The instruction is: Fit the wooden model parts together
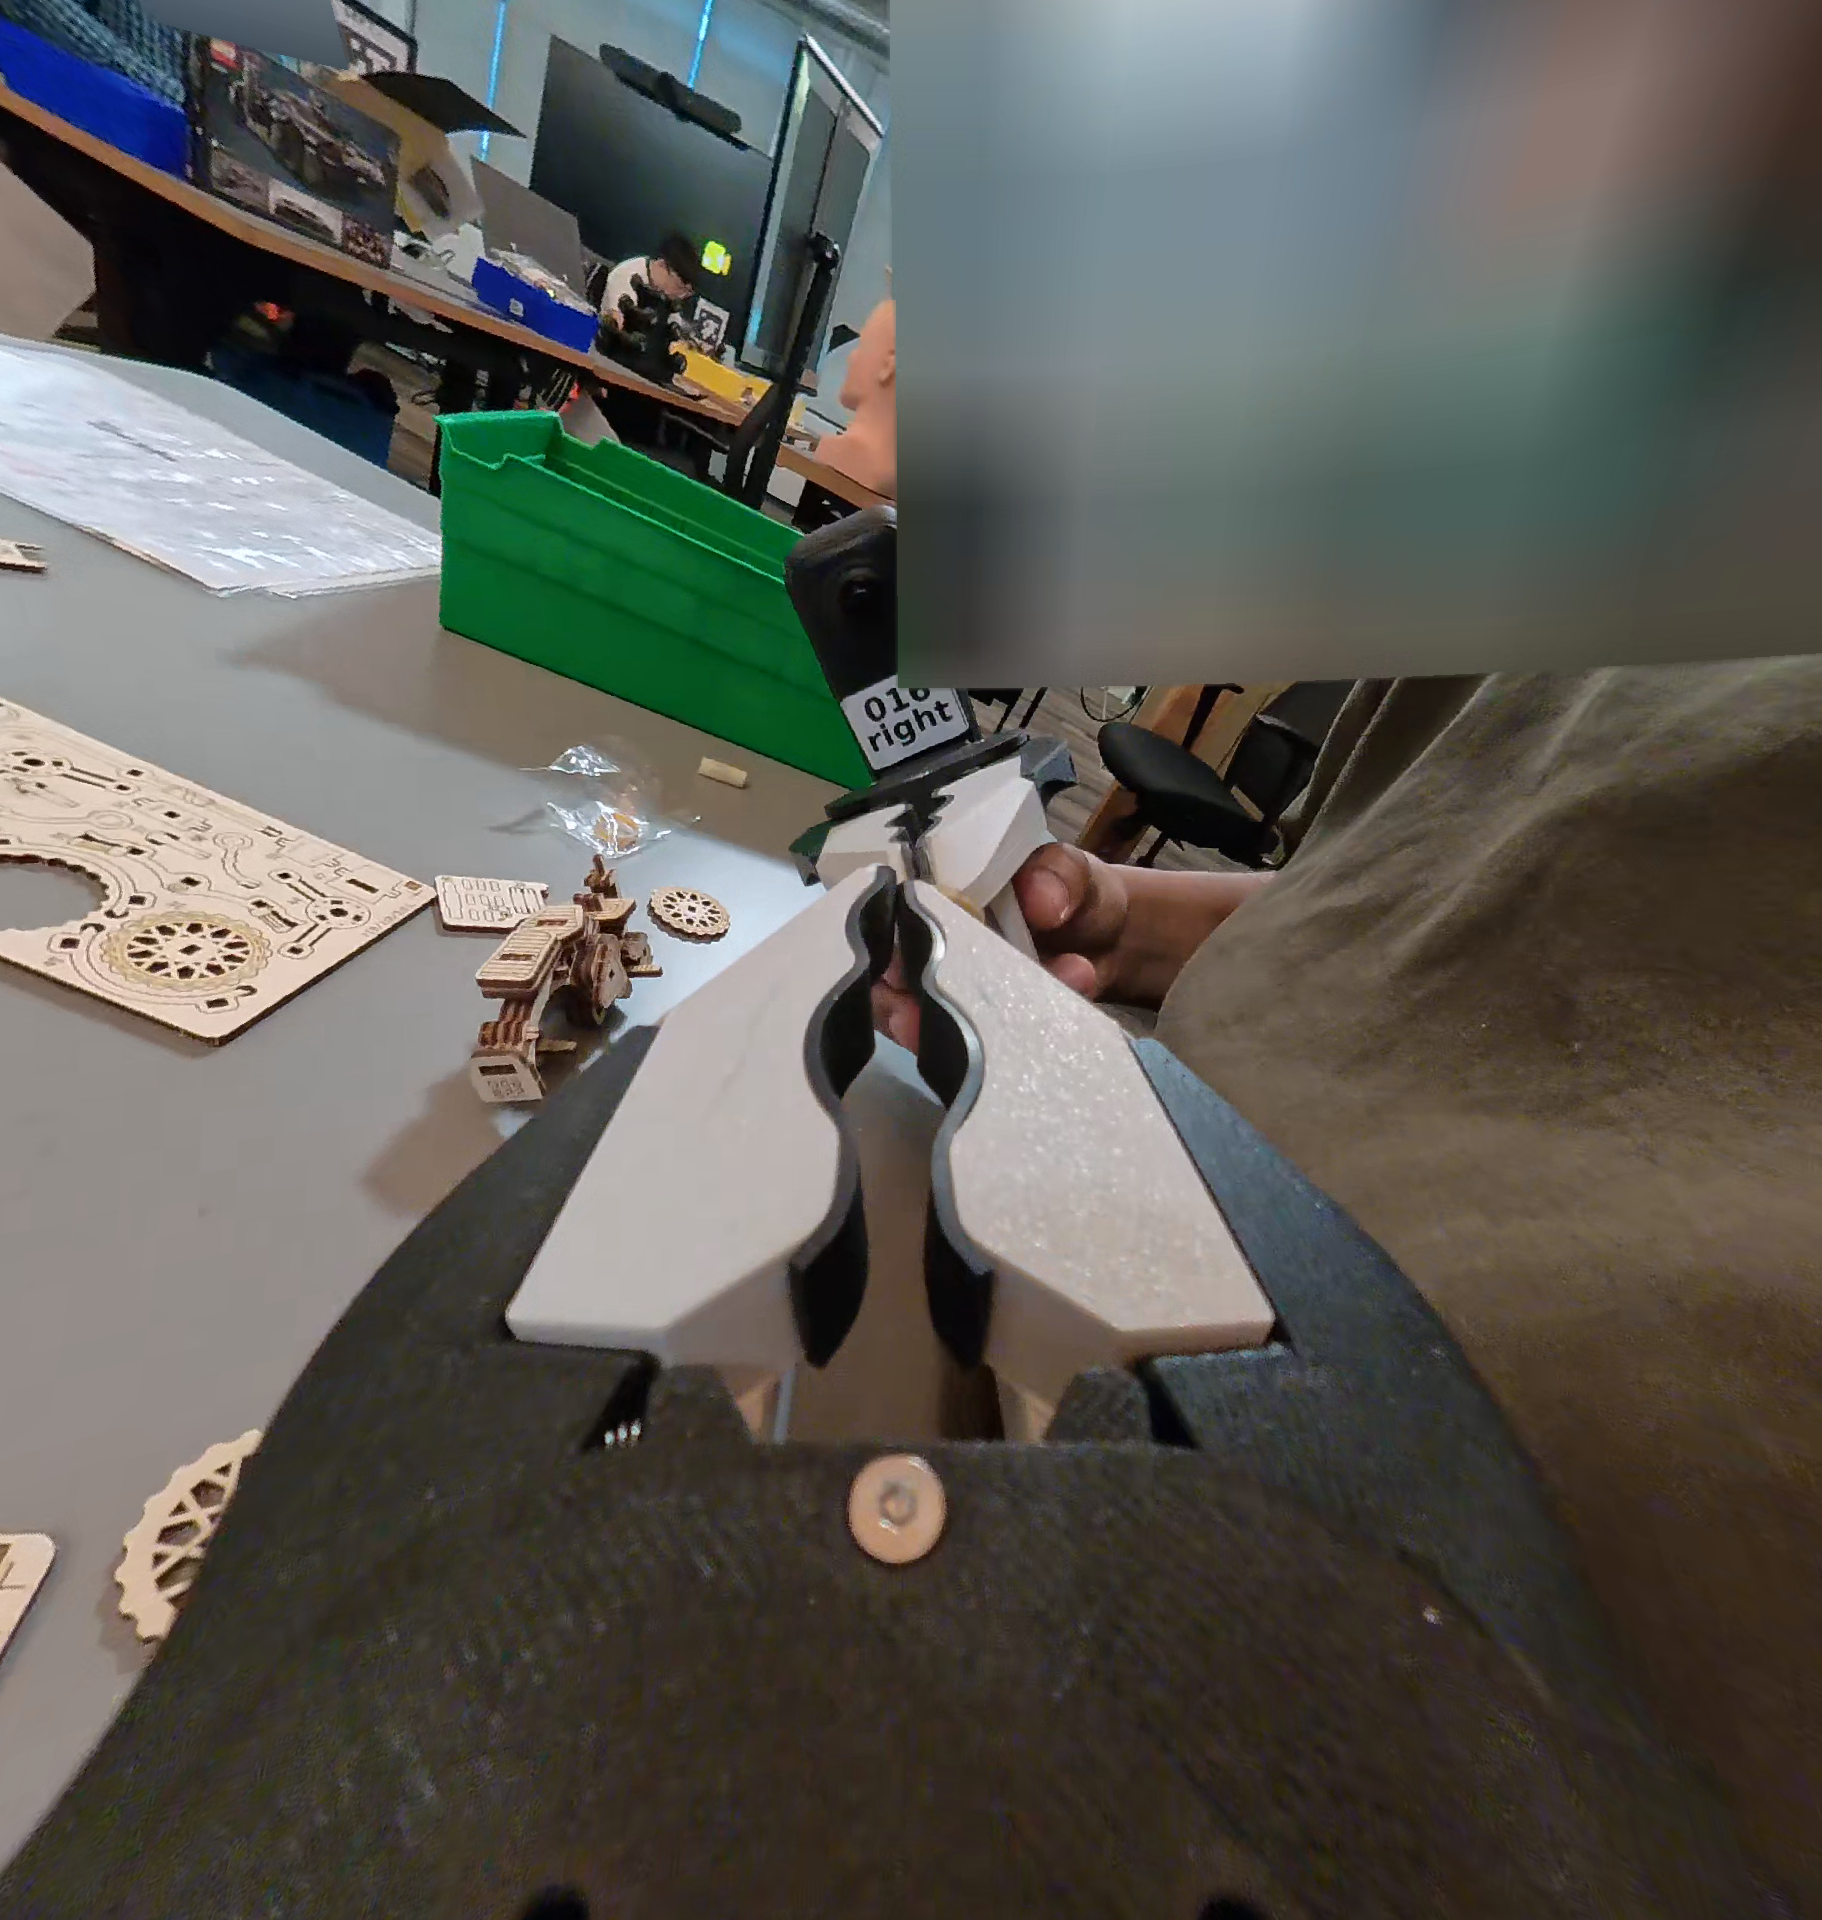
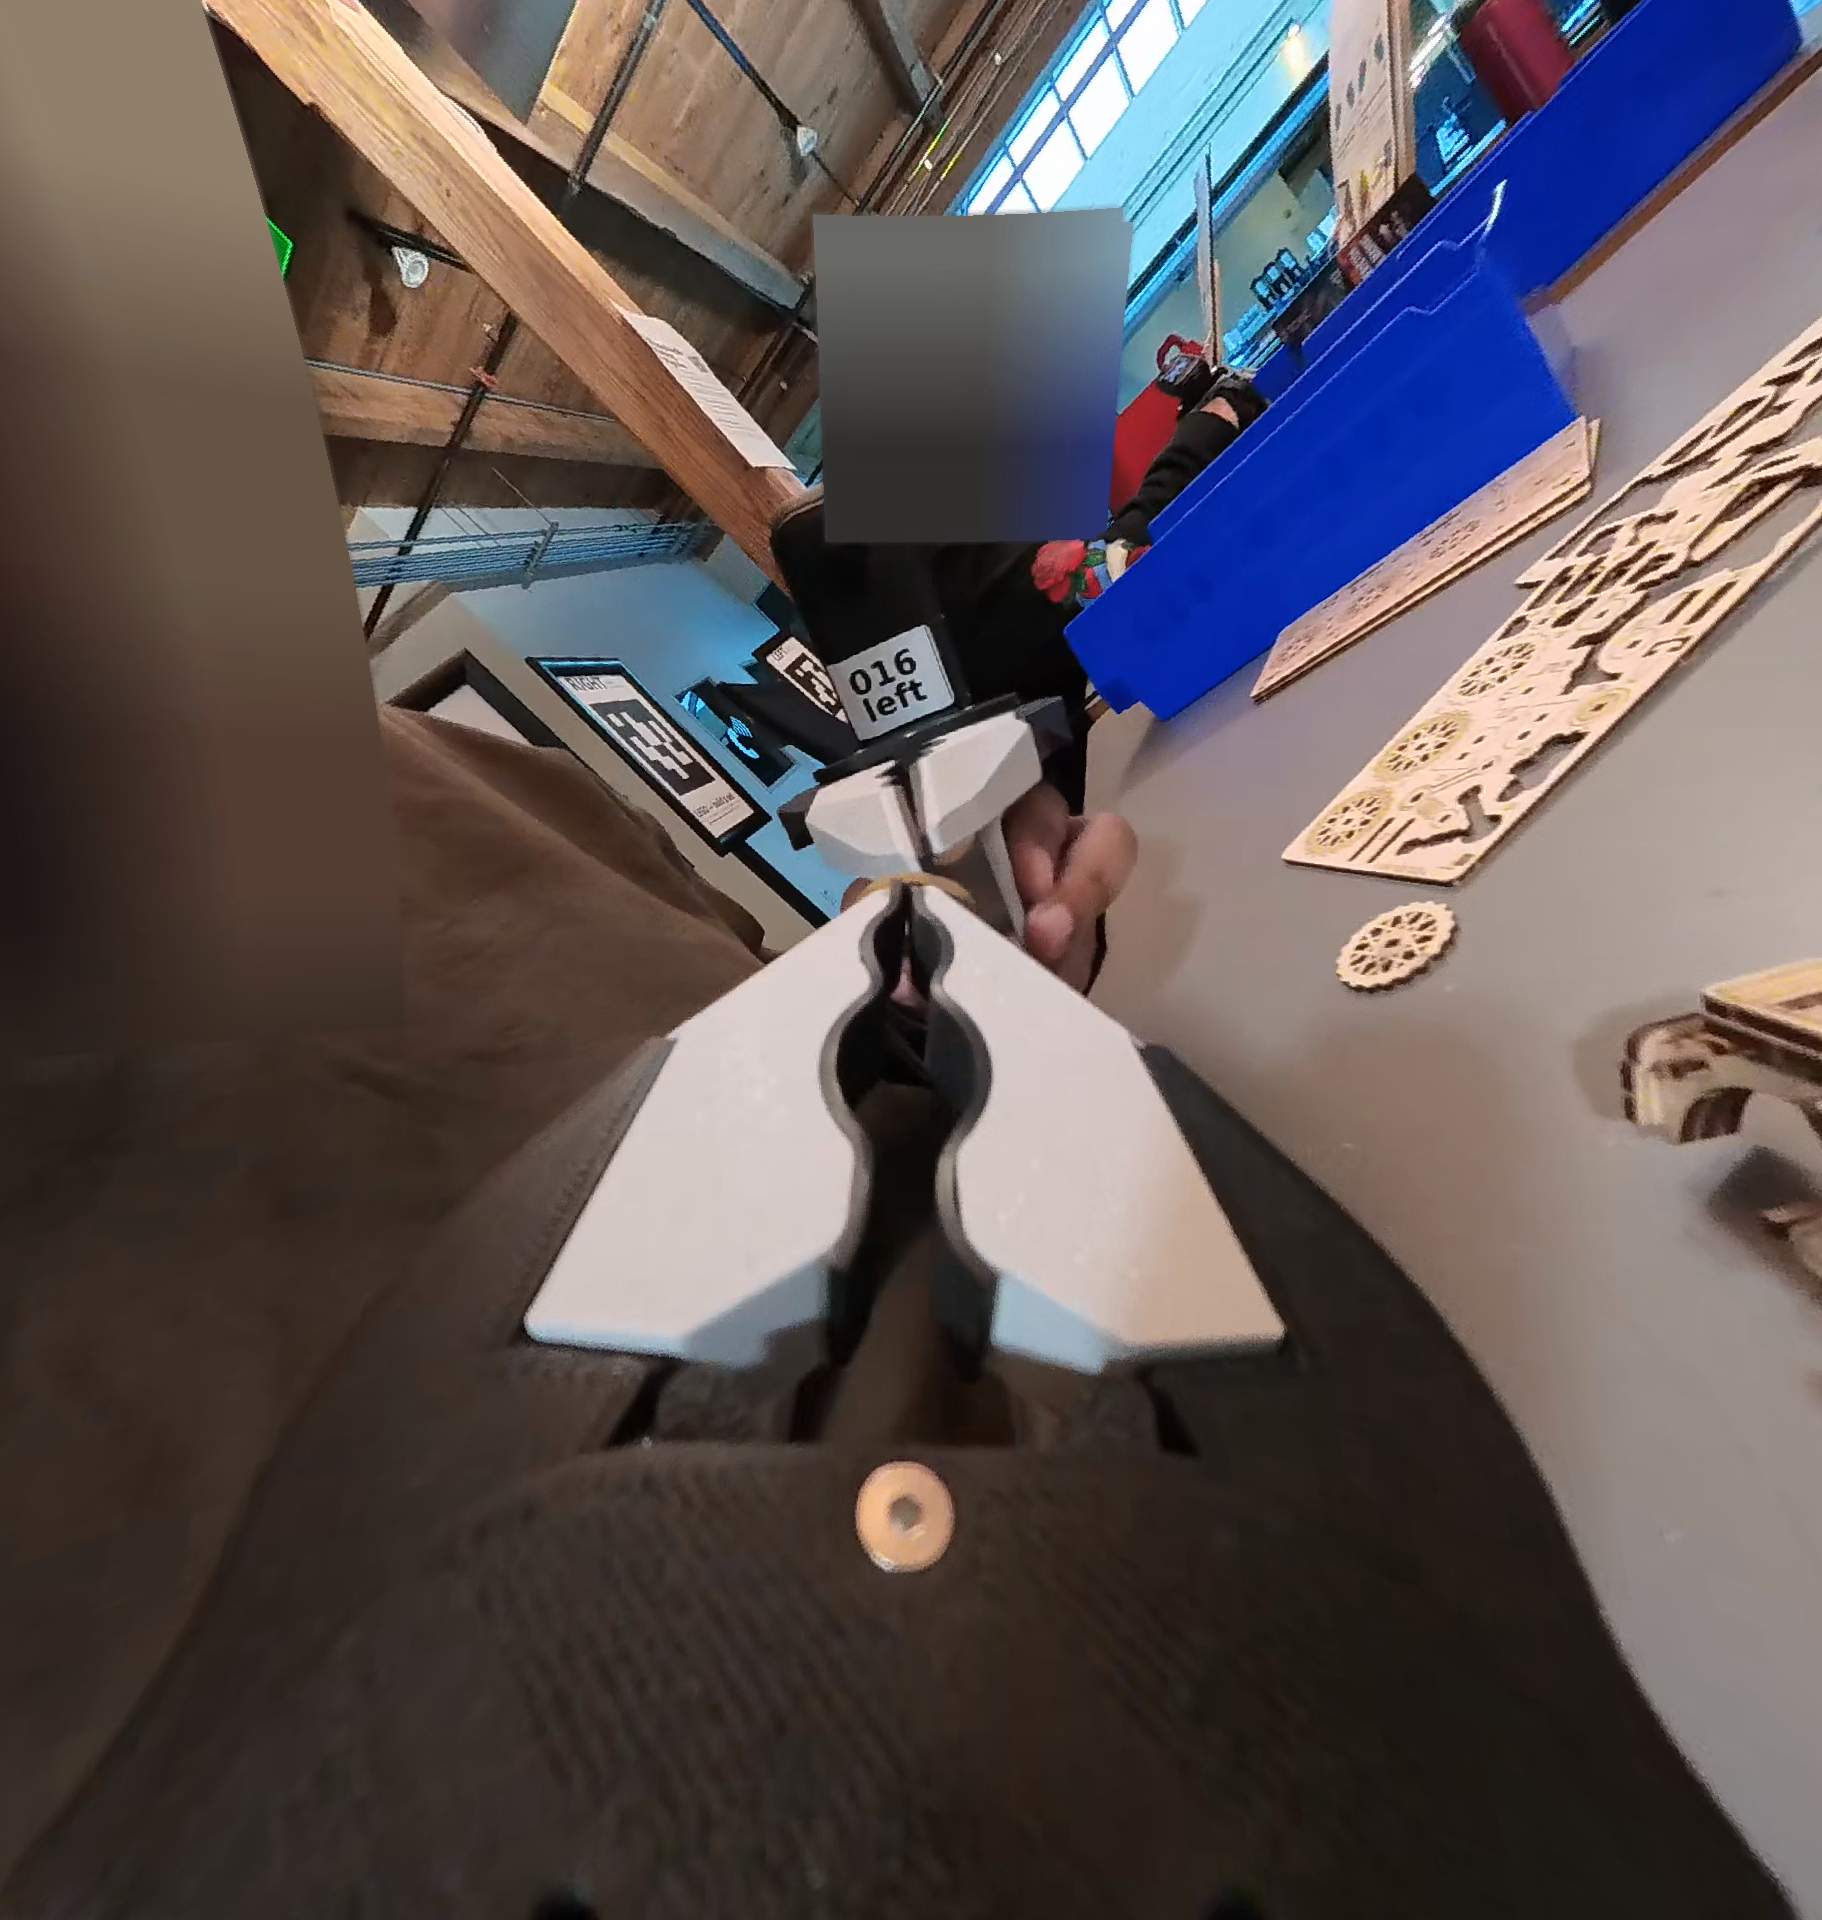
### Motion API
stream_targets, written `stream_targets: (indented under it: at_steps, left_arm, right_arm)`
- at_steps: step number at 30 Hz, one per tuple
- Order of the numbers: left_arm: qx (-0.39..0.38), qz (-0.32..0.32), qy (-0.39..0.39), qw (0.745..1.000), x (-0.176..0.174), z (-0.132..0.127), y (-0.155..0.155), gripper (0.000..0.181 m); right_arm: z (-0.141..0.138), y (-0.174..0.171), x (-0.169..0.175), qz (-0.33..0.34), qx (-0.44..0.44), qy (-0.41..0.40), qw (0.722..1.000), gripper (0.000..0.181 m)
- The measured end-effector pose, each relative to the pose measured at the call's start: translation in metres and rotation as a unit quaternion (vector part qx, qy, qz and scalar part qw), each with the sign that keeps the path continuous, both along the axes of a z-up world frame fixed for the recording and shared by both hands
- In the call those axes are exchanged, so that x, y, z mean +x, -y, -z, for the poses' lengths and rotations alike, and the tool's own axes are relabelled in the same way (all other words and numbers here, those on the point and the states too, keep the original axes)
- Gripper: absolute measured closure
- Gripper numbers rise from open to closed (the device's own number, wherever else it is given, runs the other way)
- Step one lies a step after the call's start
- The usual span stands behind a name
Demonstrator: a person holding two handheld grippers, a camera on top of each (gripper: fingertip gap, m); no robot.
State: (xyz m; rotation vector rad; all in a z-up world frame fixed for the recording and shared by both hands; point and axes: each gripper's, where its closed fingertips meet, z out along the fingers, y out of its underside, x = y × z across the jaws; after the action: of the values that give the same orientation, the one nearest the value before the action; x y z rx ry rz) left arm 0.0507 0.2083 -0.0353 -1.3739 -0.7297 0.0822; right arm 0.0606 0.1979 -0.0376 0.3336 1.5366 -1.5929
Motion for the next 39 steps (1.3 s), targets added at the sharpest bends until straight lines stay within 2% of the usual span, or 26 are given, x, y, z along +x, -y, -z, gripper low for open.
stream_targets:
  at_steps: [5,12,19,29,39]
  left_arm:
    - [0.010,-0.015,0.017,1.000,-0.005,0.002,0.002,0.181]
    - [0.056,-0.010,0.050,0.997,-0.007,-0.001,0.006,0.172]
    - [0.107,0.031,0.098,0.989,-0.003,0.000,0.002,0.169]
    - [0.117,0.045,0.115,0.985,0.001,0.002,0.000,0.170]
    - [0.118,0.044,0.128,0.984,0.000,0.006,0.000,0.170]
  right_arm:
    - [0.001,0.003,-0.004,0.017,-0.001,-0.002,1.000,0.181]
    - [-0.003,0.001,-0.017,0.057,-0.016,-0.017,0.998,0.181]
    - [0.000,0.004,-0.007,0.062,-0.001,-0.093,0.994,0.181]
    - [0.003,0.005,-0.004,0.065,0.004,-0.129,0.990,0.181]
    - [0.009,0.007,-0.004,0.097,0.029,-0.188,0.977,0.181]
